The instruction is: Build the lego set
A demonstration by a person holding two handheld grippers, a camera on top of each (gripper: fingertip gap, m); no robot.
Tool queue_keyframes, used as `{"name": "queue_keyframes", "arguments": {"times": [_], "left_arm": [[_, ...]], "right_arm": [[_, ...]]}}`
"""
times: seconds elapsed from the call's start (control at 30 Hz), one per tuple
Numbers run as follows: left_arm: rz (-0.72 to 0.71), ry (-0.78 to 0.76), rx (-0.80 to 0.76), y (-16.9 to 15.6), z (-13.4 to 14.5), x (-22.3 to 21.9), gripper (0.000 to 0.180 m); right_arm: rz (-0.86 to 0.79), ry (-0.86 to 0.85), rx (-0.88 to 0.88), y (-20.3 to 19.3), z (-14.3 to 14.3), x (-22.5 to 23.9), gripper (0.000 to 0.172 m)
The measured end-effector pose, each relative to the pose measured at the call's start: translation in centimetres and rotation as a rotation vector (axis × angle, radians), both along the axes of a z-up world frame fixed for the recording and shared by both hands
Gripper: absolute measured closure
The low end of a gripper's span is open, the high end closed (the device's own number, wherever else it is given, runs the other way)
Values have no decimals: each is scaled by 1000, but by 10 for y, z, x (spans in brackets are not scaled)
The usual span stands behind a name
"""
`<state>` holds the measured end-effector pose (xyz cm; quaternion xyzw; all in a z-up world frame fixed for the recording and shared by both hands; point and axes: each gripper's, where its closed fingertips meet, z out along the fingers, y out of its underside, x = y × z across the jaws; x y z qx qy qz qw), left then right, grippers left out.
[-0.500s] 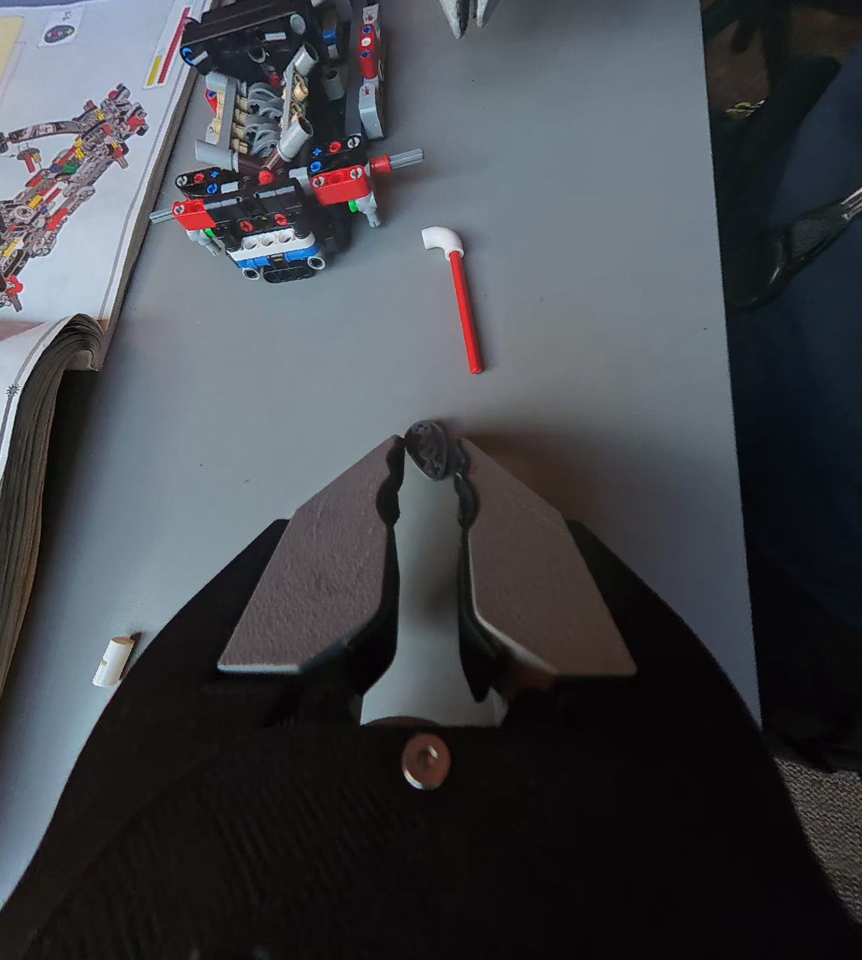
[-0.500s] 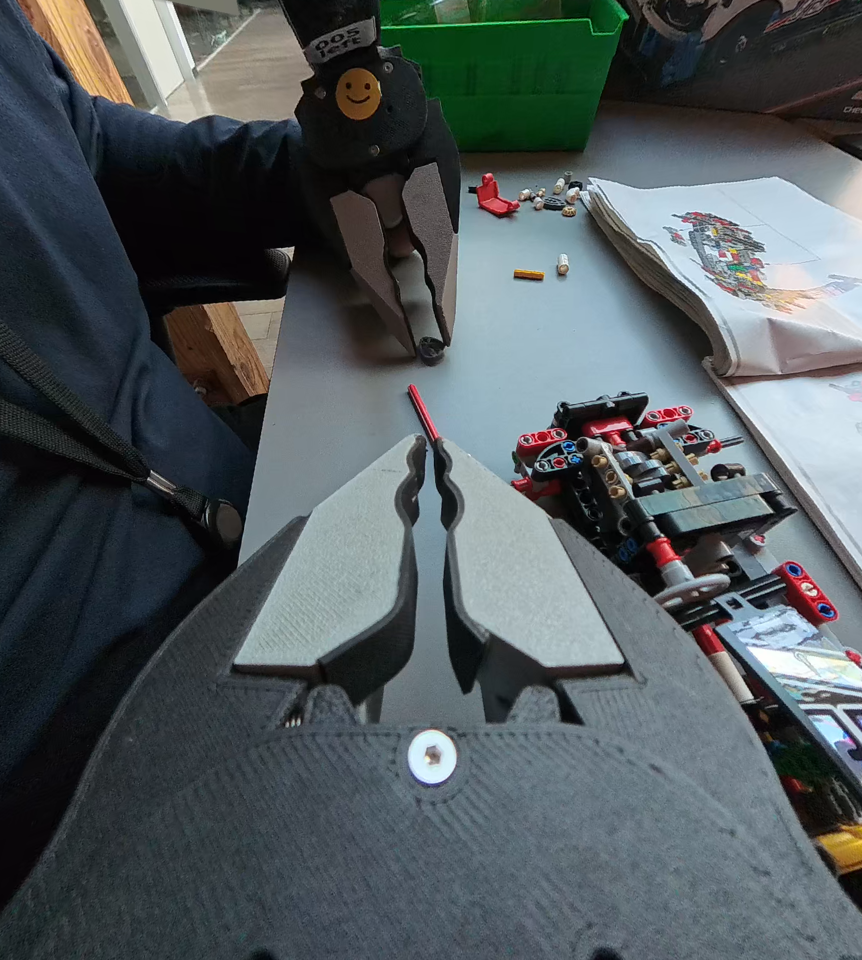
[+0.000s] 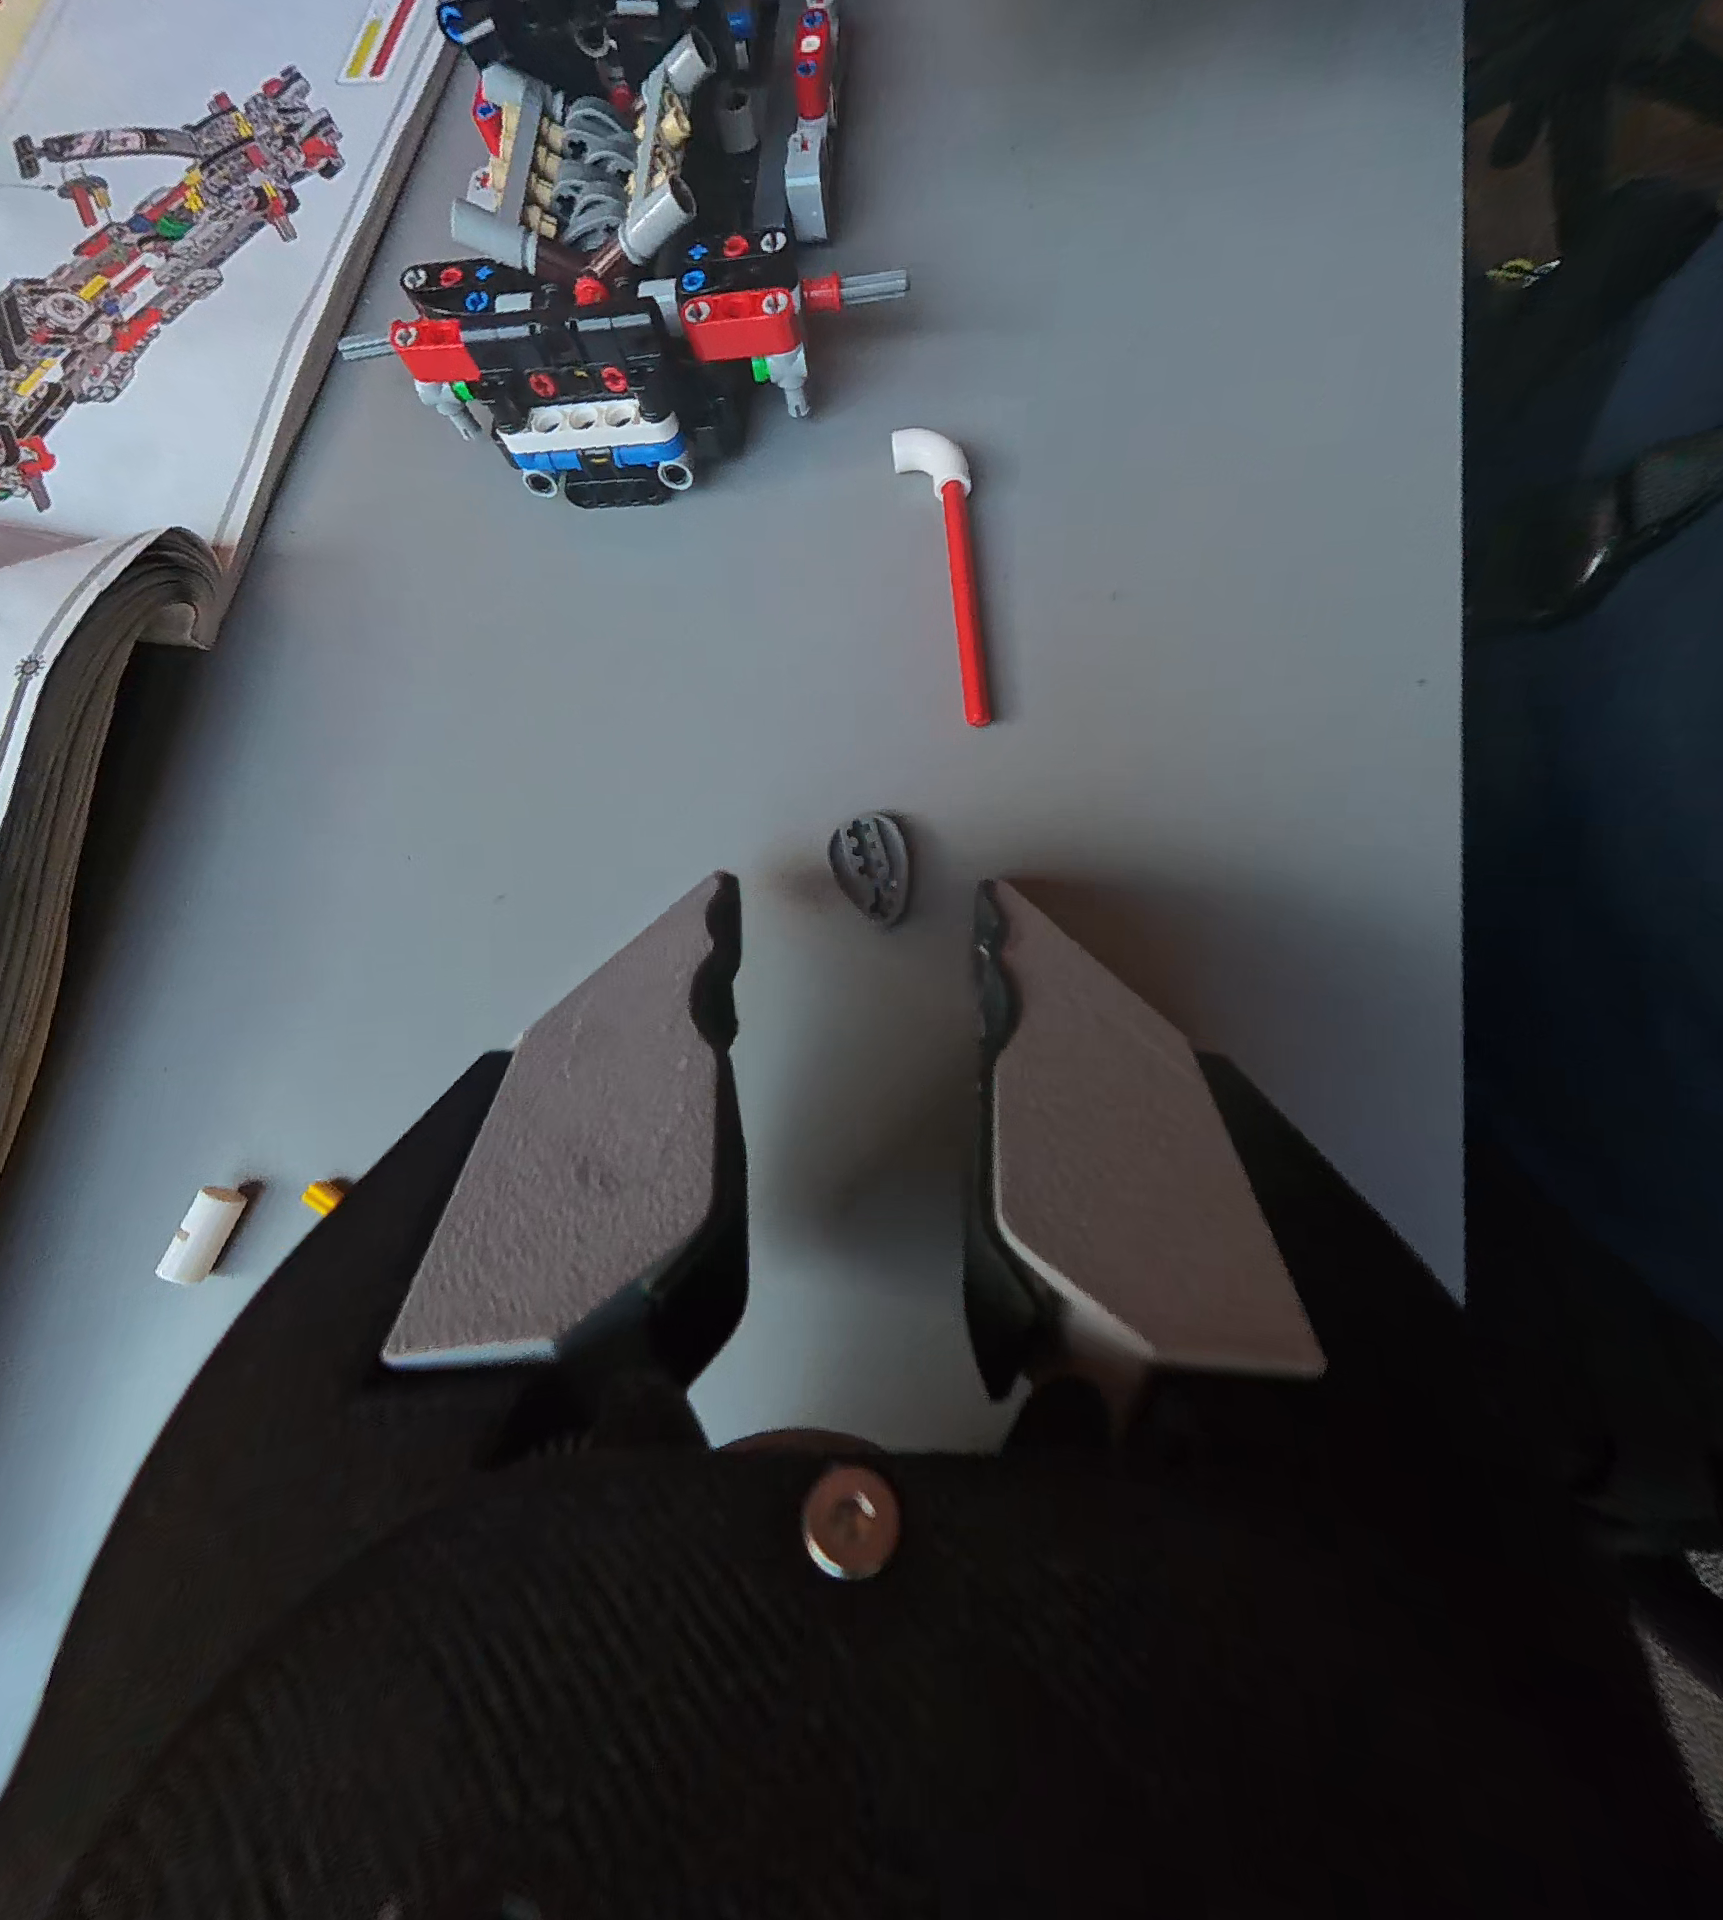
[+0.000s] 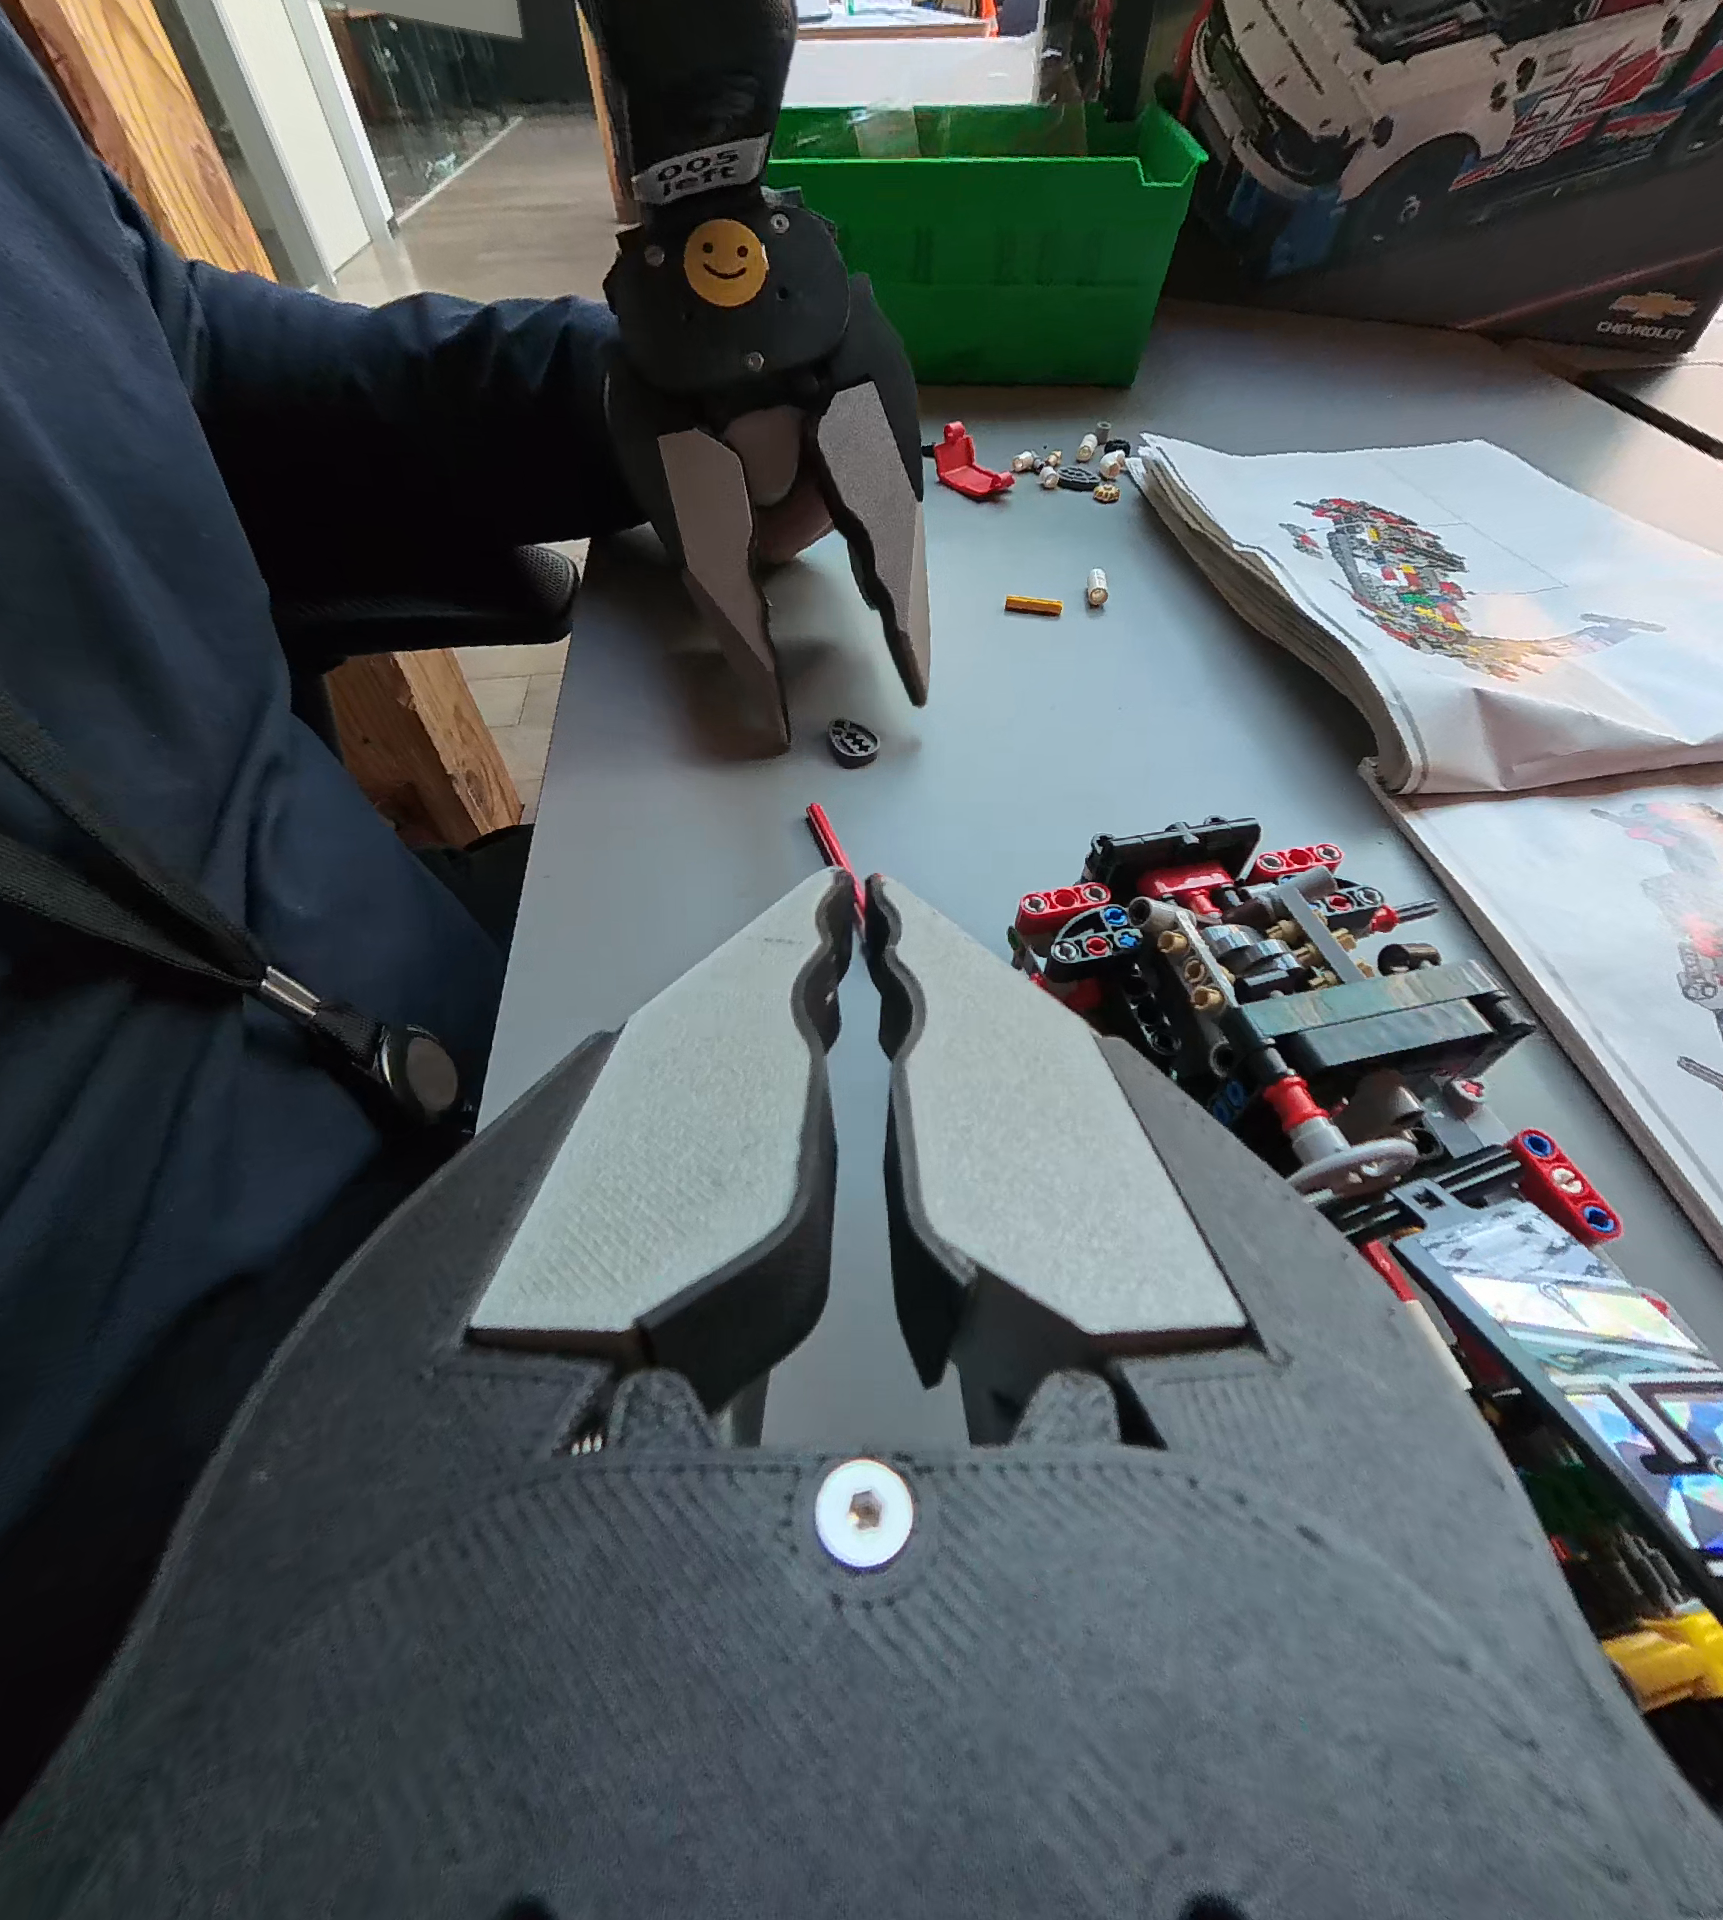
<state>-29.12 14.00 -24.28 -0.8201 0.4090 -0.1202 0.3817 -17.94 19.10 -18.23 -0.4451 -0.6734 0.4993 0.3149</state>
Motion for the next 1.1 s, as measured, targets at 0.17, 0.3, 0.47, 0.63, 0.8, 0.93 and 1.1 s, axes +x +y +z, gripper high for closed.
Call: {"name": "queue_keyframes", "arguments": {"times": [0.17, 0.3, 0.47, 0.63, 0.8, 0.93, 1.1], "left_arm": [[29, -58, 15, 0, 10, -2, 133], [110, -111, 119, 6, 24, -14, 133], [198, -143, 310, 19, 49, -29, 138], [273, -181, 396, 28, 61, -43, 146], [349, -231, 463, 33, 74, -56, 145], [363, -181, 488, 37, 73, -58, 146], [359, -101, 502, 42, 67, -55, 148]], "right_arm": [[-25, 32, 26, 2, 3, 0, 172], [-83, 115, 62, 9, 14, 2, 172], [-194, 237, 65, 34, 37, 17, 172], [-458, 179, 327, 103, 29, 62, 172], [-682, 295, 256, 163, 52, 118, 171], [-684, 353, 33, 178, 57, 128, 165], [-679, 355, -16, 181, 56, 127, 164]]}}
